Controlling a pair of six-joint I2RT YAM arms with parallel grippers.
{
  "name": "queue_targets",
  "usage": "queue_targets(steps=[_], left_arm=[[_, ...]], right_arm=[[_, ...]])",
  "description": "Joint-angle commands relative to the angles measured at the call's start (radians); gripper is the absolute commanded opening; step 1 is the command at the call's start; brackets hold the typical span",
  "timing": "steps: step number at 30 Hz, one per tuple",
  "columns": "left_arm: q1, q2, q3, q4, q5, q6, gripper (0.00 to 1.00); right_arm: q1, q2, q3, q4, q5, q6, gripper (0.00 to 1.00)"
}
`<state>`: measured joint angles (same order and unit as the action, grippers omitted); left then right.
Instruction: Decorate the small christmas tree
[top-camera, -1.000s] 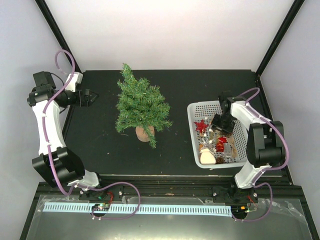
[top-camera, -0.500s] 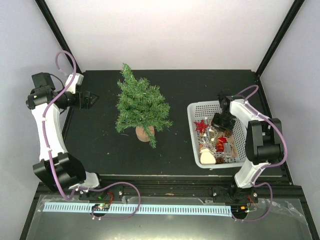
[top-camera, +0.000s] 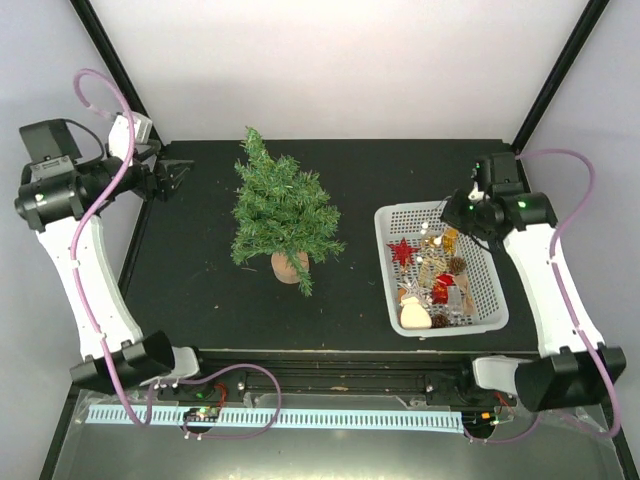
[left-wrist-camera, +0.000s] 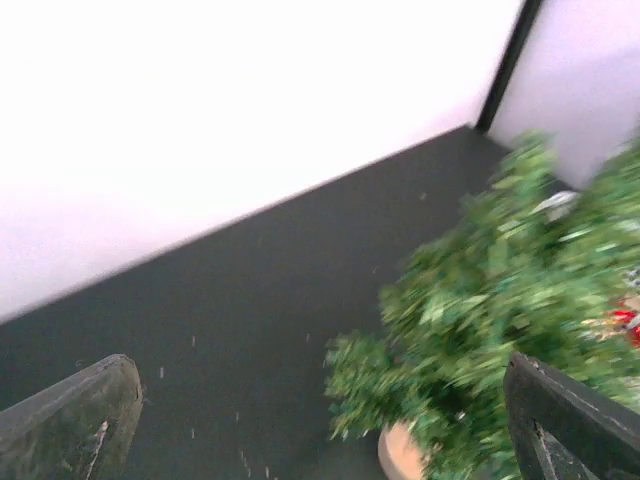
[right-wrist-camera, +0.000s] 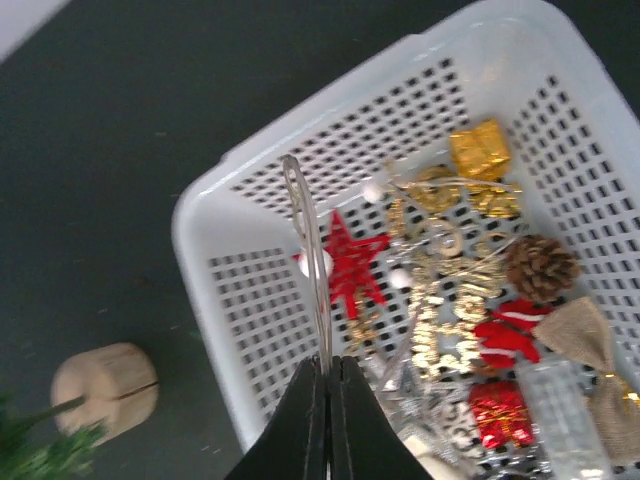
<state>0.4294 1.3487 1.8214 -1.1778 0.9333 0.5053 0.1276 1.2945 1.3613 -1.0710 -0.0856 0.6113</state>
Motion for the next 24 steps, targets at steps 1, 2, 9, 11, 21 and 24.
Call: queue_targets(steps=[1, 2, 9, 11, 21, 24], left_arm=[[-0.016, -0.062, 0.150, -0.045, 0.191, 0.008, 0.99], [-0.018, -0.092, 0.167, -0.033, 0.216, -0.012, 0.99], [-0.078, -0.189, 0.194, 0.080, 0.308, -0.083, 0.99], [-0.089, -0.203, 0.201, 0.097, 0.317, -0.086, 0.99], [-0.395, -0.261, 0.062, 0.241, 0.220, -0.182, 0.99], [-0.558, -0.272, 0.007, 0.274, 0.138, -0.197, 0.99]], right_arm=[[0.003, -0.120, 0.050, 0.057, -0.171, 0.023, 0.01], [0.003, -0.136, 0.076, 0.071, -0.212, 0.024, 0.01], [0.006, -0.153, 0.371, 0.055, -0.406, -0.063, 0.01], [0.006, -0.142, 0.486, 0.044, -0.431, -0.087, 0.01], [0.006, -0.084, 0.727, 0.351, -0.684, 0.218, 0.01], [0.006, -0.061, 0.763, 0.496, -0.733, 0.361, 0.01]])
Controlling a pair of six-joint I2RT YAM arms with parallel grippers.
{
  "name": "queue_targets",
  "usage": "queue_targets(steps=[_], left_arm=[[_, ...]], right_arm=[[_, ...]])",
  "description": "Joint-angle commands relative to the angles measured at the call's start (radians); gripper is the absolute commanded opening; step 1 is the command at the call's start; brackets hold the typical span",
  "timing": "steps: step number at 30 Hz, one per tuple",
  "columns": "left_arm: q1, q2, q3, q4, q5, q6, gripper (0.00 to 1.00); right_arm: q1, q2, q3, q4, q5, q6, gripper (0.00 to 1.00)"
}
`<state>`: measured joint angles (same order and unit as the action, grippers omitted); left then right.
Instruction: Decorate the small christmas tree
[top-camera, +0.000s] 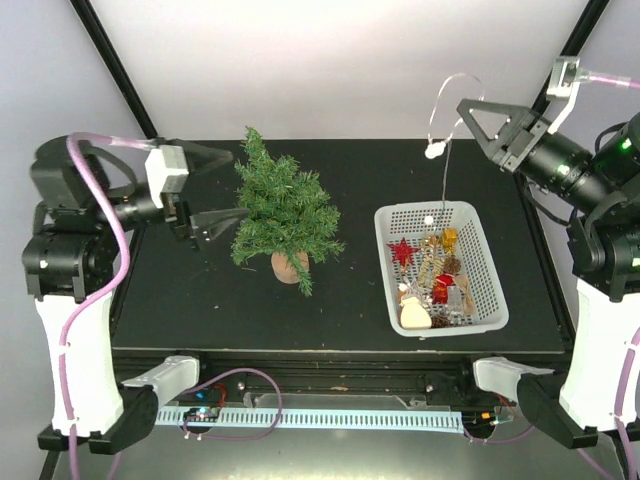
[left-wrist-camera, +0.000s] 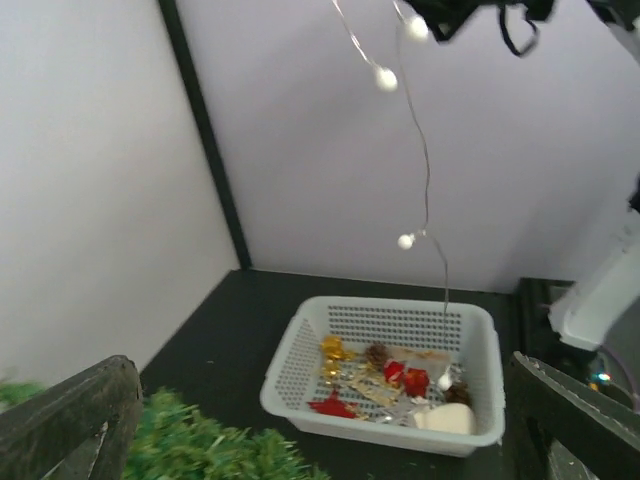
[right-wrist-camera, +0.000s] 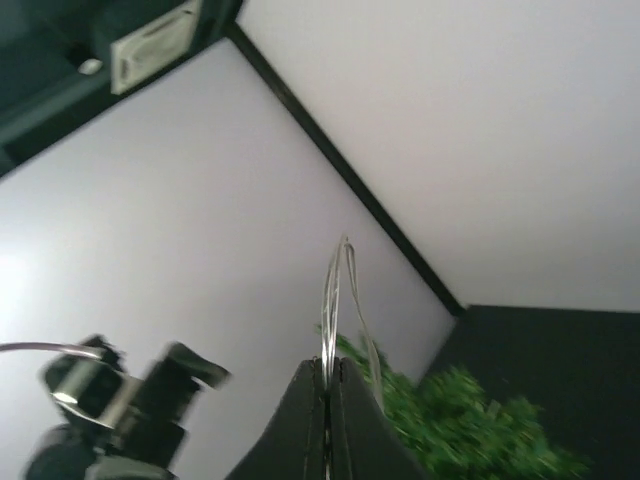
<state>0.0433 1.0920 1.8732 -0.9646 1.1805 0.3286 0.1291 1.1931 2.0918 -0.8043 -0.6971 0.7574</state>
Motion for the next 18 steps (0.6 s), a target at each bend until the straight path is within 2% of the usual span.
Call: queue_targets(steps=[1, 3, 7, 11, 18], left_arm=[[-0.229, -0.020, -0.066, 0.078, -0.139, -0.025, 0.99], [-0.312, -0.016, -0.099, 0.106, -0.162, -0.041, 0.99], [-0.402, 0.026, -0.109, 0.136, -0.188, -0.061, 0.99], [-0.557, 0.073, -0.093, 0.111, -0.322, 0.023, 0.99], [-0.714, 0.174, -0.101, 0.187, -0.452, 0.028, 0.99]], right_arm=[[0.004, 0.050, 0.053, 0.266, -0.128, 0.250, 0.01], [0.005, 0.072, 0.094, 0.317, -0.137, 0.308, 0.01], [0.004, 0.099, 0.131, 0.431, -0.153, 0.423, 0.01], [0.004, 0.106, 0.133, 0.519, -0.145, 0.507, 0.01], [0.004, 0.165, 0.226, 0.637, -0.127, 0.655, 0.01]])
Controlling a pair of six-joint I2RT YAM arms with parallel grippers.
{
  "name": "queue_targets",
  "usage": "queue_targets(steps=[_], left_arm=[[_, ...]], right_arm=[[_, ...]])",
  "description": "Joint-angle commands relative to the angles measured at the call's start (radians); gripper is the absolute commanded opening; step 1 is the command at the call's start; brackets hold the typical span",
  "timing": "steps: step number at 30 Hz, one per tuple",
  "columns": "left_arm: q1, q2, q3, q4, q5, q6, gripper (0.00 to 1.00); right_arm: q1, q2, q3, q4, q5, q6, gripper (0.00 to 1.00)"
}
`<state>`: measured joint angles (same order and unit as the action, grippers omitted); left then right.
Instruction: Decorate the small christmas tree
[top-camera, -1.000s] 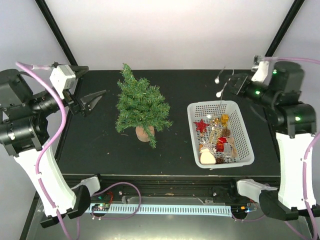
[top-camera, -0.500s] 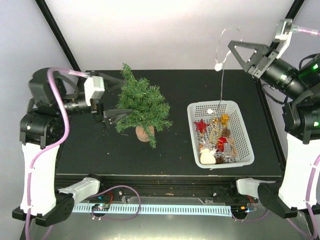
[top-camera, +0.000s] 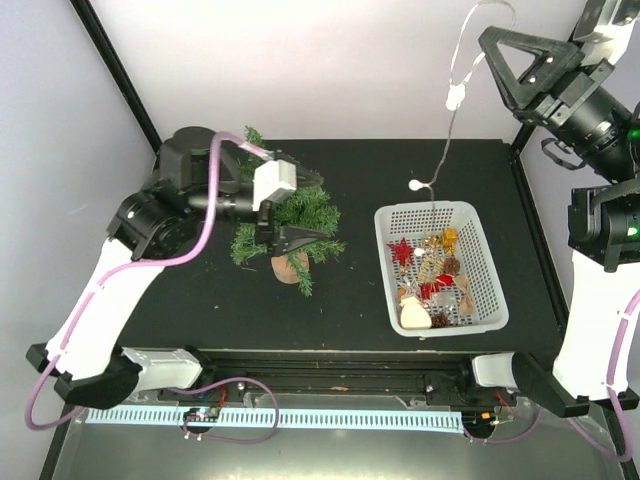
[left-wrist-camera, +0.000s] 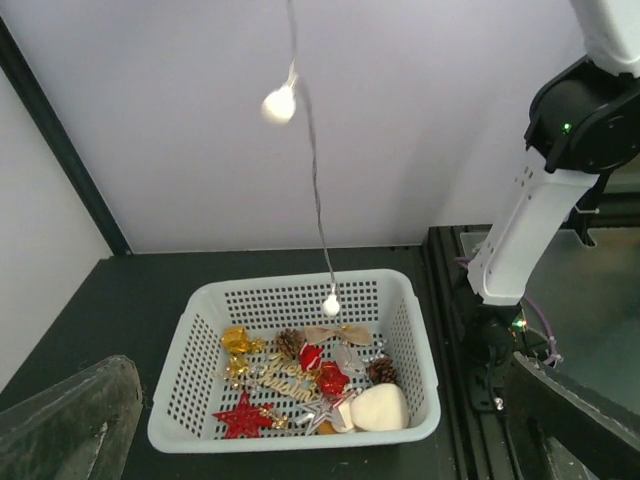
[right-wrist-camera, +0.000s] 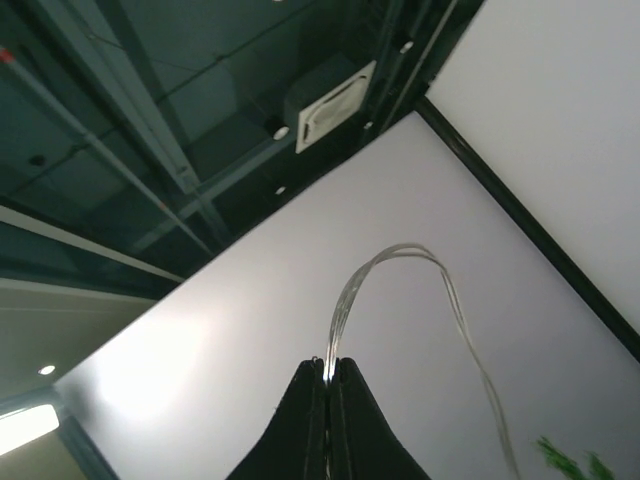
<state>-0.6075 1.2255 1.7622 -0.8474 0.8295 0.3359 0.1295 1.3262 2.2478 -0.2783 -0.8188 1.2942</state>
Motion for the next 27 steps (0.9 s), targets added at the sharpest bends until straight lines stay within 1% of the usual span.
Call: queue_targets(steps=[1, 3, 7, 12, 15, 18, 24, 27], left_arm=[[-0.079, 0.048, 0.003, 0.089, -0.113, 0.017, 0.99], [-0.101, 0.082, -0.021, 0.143, -0.133, -0.007, 0.99], [-0.128, 0.126, -0.072, 0.269, -0.124, -0.075, 0.99], [-0.161, 0.214, -0.070, 0.387, -0.084, -0.157, 0.99], [-0.171, 0.273, -0.048, 0.432, -0.022, -0.200, 0.97], [-0.194, 0.334, 0.000, 0.461, 0.036, -0.227, 0.94], [-0.226, 0.434, 0.101, 0.500, 0.086, -0.239, 0.92], [-0.233, 0.483, 0.161, 0.517, 0.126, -0.252, 0.88]], right_arm=[[0.004, 0.043, 0.090, 0.117, -0.004, 0.131, 0.01], [0.004, 0.060, 0.117, 0.134, 0.000, 0.153, 0.01], [0.004, 0.059, 0.122, 0.142, 0.011, 0.166, 0.01], [0.004, 0.055, 0.122, 0.148, 0.018, 0.175, 0.01], [0.004, 0.056, 0.123, 0.152, 0.022, 0.180, 0.01], [0.004, 0.055, 0.118, 0.148, 0.026, 0.178, 0.01], [0.004, 0.054, 0.096, 0.158, 0.032, 0.180, 0.01], [0.004, 0.048, 0.077, 0.152, 0.034, 0.170, 0.01]])
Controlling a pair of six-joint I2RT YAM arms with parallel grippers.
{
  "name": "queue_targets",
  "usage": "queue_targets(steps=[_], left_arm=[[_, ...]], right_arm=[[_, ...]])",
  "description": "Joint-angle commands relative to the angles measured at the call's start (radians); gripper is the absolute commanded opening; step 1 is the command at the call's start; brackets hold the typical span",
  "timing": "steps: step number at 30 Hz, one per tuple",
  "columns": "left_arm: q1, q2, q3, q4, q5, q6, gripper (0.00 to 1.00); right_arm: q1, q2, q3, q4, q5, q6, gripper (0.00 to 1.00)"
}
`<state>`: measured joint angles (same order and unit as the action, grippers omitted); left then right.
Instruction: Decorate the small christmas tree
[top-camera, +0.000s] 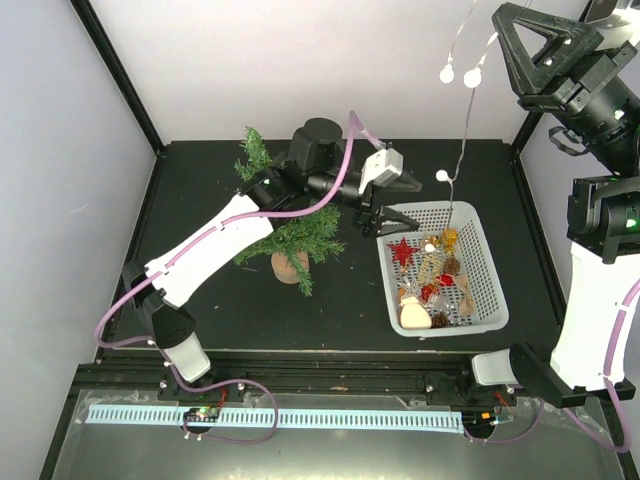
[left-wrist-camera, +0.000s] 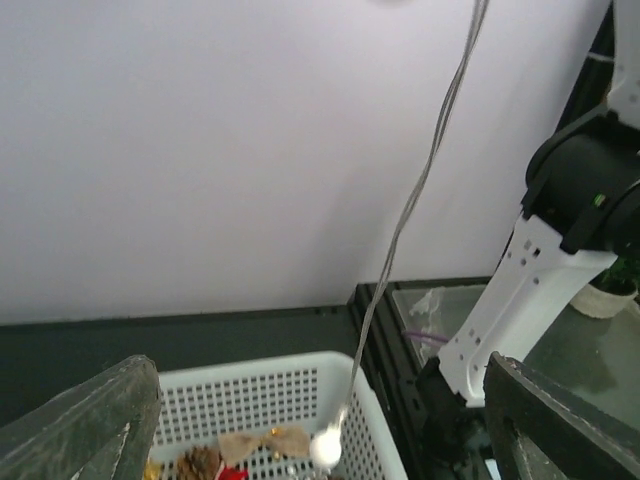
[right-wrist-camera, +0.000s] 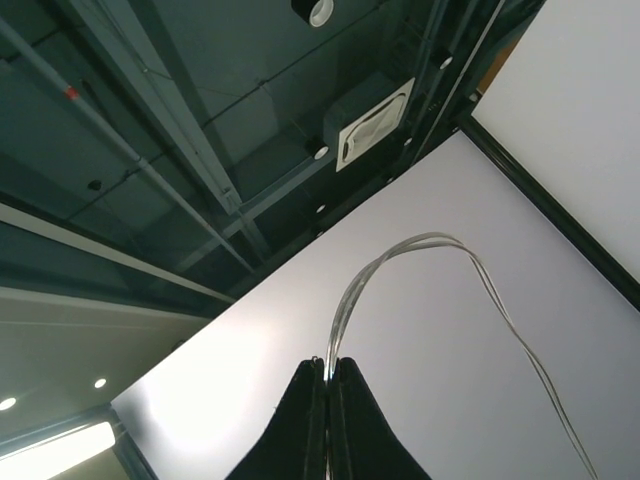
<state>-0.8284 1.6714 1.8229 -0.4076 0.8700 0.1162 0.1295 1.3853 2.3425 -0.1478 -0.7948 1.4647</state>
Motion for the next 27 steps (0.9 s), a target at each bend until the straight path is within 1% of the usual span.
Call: queue_targets(steps=[1, 4, 10, 13, 16, 19, 20, 22, 23, 27], left_arm=[[-0.015, 0.052, 0.116, 0.086, 0.107, -0.040, 0.87], [-0.030, 0.086, 0.150, 0.105, 0.155, -0.054, 0.81], [-0.060, 0.131, 0.178, 0.101, 0.174, -0.046, 0.80], [-0.068, 0.148, 0.179, 0.108, 0.184, -0.052, 0.77], [-0.075, 0.161, 0.180, 0.112, 0.182, -0.053, 0.64], [-0.078, 0.174, 0.182, 0.107, 0.184, -0.054, 0.46], [-0.078, 0.176, 0.180, 0.101, 0.182, -0.051, 0.42], [-0.079, 0.176, 0.173, 0.086, 0.174, -0.038, 0.39], [-0.078, 0.176, 0.167, 0.081, 0.172, -0.031, 0.37], [-0.080, 0.181, 0.160, 0.089, 0.174, -0.036, 0.18]], right_arm=[[0.004, -0.015, -0.029, 0.024, 0.010, -0.002, 0.01], [0.004, -0.027, -0.064, 0.041, 0.011, -0.004, 0.01], [0.003, -0.031, -0.090, 0.058, 0.007, 0.000, 0.01], [0.003, -0.029, -0.095, 0.057, 0.003, 0.001, 0.01], [0.003, -0.026, -0.096, 0.069, 0.003, 0.008, 0.01], [0.002, -0.021, -0.088, 0.074, 0.002, 0.014, 0.01], [0.002, -0.019, -0.084, 0.075, -0.001, 0.016, 0.01], [0.002, -0.015, -0.077, 0.076, -0.005, 0.020, 0.01], [0.002, -0.014, -0.075, 0.077, -0.007, 0.021, 0.01], [0.002, -0.010, -0.072, 0.088, -0.012, 0.034, 0.01]])
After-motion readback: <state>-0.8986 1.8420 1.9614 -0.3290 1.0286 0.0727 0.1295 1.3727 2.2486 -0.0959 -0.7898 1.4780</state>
